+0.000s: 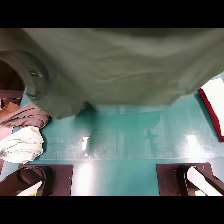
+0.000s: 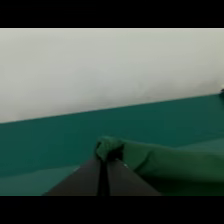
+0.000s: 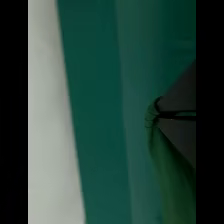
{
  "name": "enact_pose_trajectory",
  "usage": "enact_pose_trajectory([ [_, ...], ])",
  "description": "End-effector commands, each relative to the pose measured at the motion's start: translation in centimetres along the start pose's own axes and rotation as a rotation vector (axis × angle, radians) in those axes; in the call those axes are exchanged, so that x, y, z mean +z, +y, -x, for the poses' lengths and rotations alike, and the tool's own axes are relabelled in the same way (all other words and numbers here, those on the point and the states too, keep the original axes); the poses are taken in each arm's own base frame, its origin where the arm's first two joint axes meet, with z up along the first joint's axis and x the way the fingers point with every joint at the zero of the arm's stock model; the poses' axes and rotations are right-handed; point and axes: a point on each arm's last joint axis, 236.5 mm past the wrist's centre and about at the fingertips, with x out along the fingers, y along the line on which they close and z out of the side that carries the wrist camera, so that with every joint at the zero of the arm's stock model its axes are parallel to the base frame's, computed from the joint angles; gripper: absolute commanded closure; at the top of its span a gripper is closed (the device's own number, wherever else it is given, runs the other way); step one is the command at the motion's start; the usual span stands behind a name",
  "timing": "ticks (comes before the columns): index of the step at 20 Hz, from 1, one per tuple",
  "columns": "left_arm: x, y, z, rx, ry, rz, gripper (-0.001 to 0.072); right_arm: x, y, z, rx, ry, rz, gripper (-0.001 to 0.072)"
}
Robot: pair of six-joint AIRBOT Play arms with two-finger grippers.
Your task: Fold the shirts.
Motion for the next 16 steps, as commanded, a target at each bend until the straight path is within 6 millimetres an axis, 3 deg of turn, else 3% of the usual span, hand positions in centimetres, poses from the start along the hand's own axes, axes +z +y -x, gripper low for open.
enact_pose_trajectory([
  [1, -6.1, 1.6, -8.0, 0.186, 0.188, -0.183, 0.0684, -5.8, -4.5, -7.3, 0.006, 0.296, -0.147, 0.0699],
  [4, -10.8, 2.2, -16.6, 0.226, 0.262, -0.212, 0.0683, -7.9, -7.1, -14.2, -0.014, 0.361, -0.163, 0.0699],
  [7, -17.6, 4.3, -23.4, 0.213, 0.376, -0.096, 0.0683, -10.9, -8.0, -20.2, -0.031, 0.416, -0.114, 0.0699],
  [10, -23.2, 4.6, -27.2, 0.131, 0.476, 0.007, 0.0683, -13.3, -7.0, -25.2, 0.009, 0.436, -0.078, 0.0698],
  [12, -25.2, 3.9, -28.7, 0.063, 0.497, 0.033, 0.0682, -14.4, -6.6, -28.1, 0.018, 0.423, -0.08, 0.0697],
  [14, -25.7, 3.9, -29.4, 0.056, 0.492, 0.048, 0.0681, -15.0, -6.4, -30.1, 0.023, 0.402, -0.082, 0.0696],
  [15, -25.7, 4.0, -29.5, 0.06, 0.491, 0.042, 0.0561, -15.0, -6.3, -30.7, 0.024, 0.39, -0.083, 0.0692],
  [16, -25.6, 4.2, -29.5, 0.063, 0.489, 0.04, 0.0274, -15.1, -6.2, -31.1, 0.026, 0.385, -0.084, 0.063],
])
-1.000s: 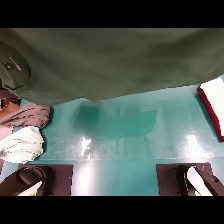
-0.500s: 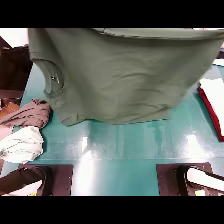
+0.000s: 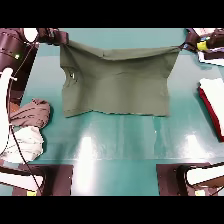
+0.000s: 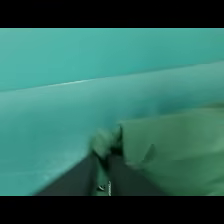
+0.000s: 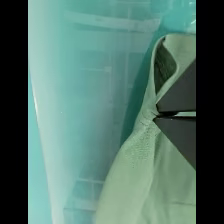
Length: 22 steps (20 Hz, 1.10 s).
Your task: Fold the shirts.
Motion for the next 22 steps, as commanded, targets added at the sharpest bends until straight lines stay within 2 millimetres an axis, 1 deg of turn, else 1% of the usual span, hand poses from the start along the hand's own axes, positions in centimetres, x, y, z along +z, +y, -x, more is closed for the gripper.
enact_pose_trajectory([
  [1, -0.5, 0.2, -1.4, -0.029, 0.011, 0.025, 0.0251, 0.6, 0.3, -2.8, 0.004, -0.041, 0.009, 0.037],
  [2, -0.8, 0.9, -1.3, -0.018, 0.028, 0.031, 0.0251, 0.7, 0.3, -2.7, 0.003, -0.041, 0.009, 0.0262],
  [4, -2.0, 3.1, -0.7, 0.016, 0.093, 0.056, 0.0251, 0.9, 0.1, -1.2, 0.002, -0.044, 0.005, 0.0266],
  [5, -3.1, 4.5, -0.4, 0.038, 0.144, 0.071, 0.0251, 1.0, 0.0, -0.3, 0.0, -0.042, 0.006, 0.0303],
  [6, -4.6, 6.1, 0.1, 0.061, 0.212, 0.093, 0.0251, 1.1, 0.0, 0.8, -0.002, -0.044, 0.007, 0.0379],
  [7, -6.3, 7.2, 0.5, 0.07, 0.282, 0.123, 0.0251, 1.1, -0.1, 2.0, -0.006, -0.04, 0.01, 0.0407],
  [8, -8.1, 8.1, 1.1, 0.065, 0.36, 0.164, 0.0252, 1.1, -0.2, 3.2, -0.011, -0.04, 0.023, 0.0407],
  [9, -9.5, 8.5, 1.5, 0.042, 0.417, 0.193, 0.0253, 1.0, -0.1, 4.1, -0.012, -0.034, 0.034, 0.0407],
  [11, -12.3, 8.1, 2.1, -0.04, 0.526, 0.226, 0.0422, 0.5, 0.3, 5.9, -0.012, -0.019, 0.063, 0.0407],
  [14, -17.2, 6.3, 2.5, -0.139, 0.693, 0.25, 0.042, -0.4, 1.3, 7.5, -0.004, 0.014, 0.113, 0.0407],
  [16, -20.2, 4.5, 2.6, -0.205, 0.757, 0.265, 0.042, -1.1, 2.1, 7.9, 0.006, 0.038, 0.128, 0.0407],
  [18, -23.4, 3.1, 3.0, -0.245, 0.802, 0.289, 0.0418, -1.7, 2.2, 8.0, 0.011, 0.061, 0.131, 0.0407],
  [19, -25.3, 2.8, 3.3, -0.248, 0.831, 0.298, 0.0366, -2.1, 2.4, 7.9, 0.015, 0.075, 0.134, 0.0407],
  [20, -27.3, 2.5, 3.8, -0.246, 0.858, 0.307, 0.0234, -2.3, 2.6, 7.9, 0.018, 0.083, 0.138, 0.0407],
  [21, -29.1, 2.2, 4.1, -0.241, 0.874, 0.318, 0.0201, -2.3, 2.7, 7.9, 0.019, 0.084, 0.138, 0.0407],
  [22, -30.5, 2.0, 4.1, -0.237, 0.877, 0.335, 0.02, -2.4, 2.9, 7.8, 0.022, 0.087, 0.142, 0.0407],
])
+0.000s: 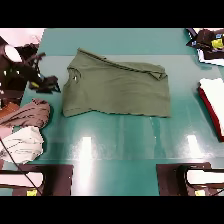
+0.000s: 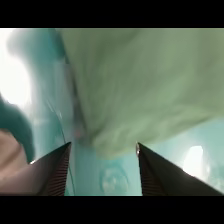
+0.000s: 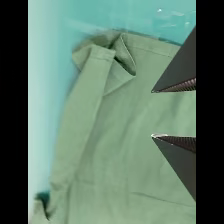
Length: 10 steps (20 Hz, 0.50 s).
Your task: Fold the shirts.
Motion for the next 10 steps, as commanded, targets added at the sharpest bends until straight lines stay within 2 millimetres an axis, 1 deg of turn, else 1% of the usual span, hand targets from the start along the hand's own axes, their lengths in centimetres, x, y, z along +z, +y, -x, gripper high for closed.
enact_pose_trajectory([
  [1, -4.3, 0.3, -4.0, -0.039, 0.047, 0.049, 0.02, -0.7, 1.0, -0.1, 0.015, 0.03, 0.018, 0.0407],
  [3, -5.3, 0.2, -5.6, -0.064, 0.05, 0.085, 0.0201, -0.8, 1.1, -0.2, 0.018, 0.034, 0.019, 0.0407],
  [5, -5.7, -0.2, -6.9, -0.096, 0.044, 0.12, 0.0201, -1.1, 1.4, -0.2, 0.023, 0.045, 0.024, 0.0407],
  [10, -6.5, 0.1, -8.5, -0.101, 0.046, 0.171, 0.0202, -1.4, 1.5, -0.2, 0.025, 0.059, 0.025, 0.0407],
])
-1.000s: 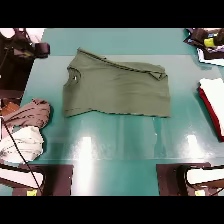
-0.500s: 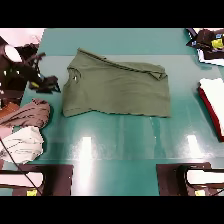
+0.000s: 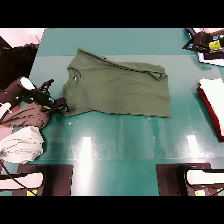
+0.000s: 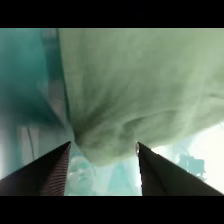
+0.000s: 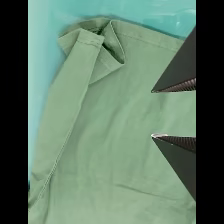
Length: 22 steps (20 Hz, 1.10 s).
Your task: Fold the shirts.
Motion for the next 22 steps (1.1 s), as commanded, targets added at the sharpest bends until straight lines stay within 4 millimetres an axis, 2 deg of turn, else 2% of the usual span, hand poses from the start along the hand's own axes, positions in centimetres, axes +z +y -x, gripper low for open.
enact_pose_trajectory([
  [1, -0.3, 0.2, -1.1, -0.011, -0.015, 0.041, 0.0203, -0.2, 0.2, 0.0, 0.003, 0.01, 0.002, 0.0407],
  [4, 0.4, -0.7, -0.5, -0.042, -0.036, 0.043, 0.0211, -0.6, 0.2, 0.0, 0.005, 0.023, 0.002, 0.0407],
  [8, 2.0, -1.7, 2.0, -0.048, -0.119, 0.009, 0.0211, -1.1, 0.3, 0.0, 0.009, 0.048, 0.002, 0.0407],
  [11, 1.9, -1.9, 2.2, -0.049, -0.118, 0.005, 0.0216, -1.3, 0.3, 0.0, 0.01, 0.053, 0.002, 0.0407],
  [13, 1.7, -2.0, 2.2, -0.051, -0.11, 0.002, 0.0534, -1.4, 0.3, 0.0, 0.011, 0.059, 0.002, 0.0407],
  [14, 1.5, -2.1, 2.2, -0.052, -0.104, -0.005, 0.0541, -1.6, 0.4, 0.1, 0.012, 0.067, 0.002, 0.0407],
  [19, 0.5, -1.7, 2.0, -0.038, -0.063, -0.011, 0.0539, -2.2, 0.5, 0.1, 0.016, 0.094, 0.002, 0.0407],
  [20, 0.3, -1.6, 1.8, -0.037, -0.054, -0.008, 0.0456, -2.3, 0.5, 0.1, 0.017, 0.097, 0.002, 0.0407],
  [21, -0.2, -1.4, 1.5, -0.034, -0.038, -0.004, 0.033, -2.3, 0.5, 0.1, 0.017, 0.099, 0.002, 0.0407],
  [22, -0.6, -1.2, 1.2, -0.031, -0.027, -0.001, 0.0333, -2.4, 0.5, 0.1, 0.018, 0.103, 0.002, 0.0407],
])
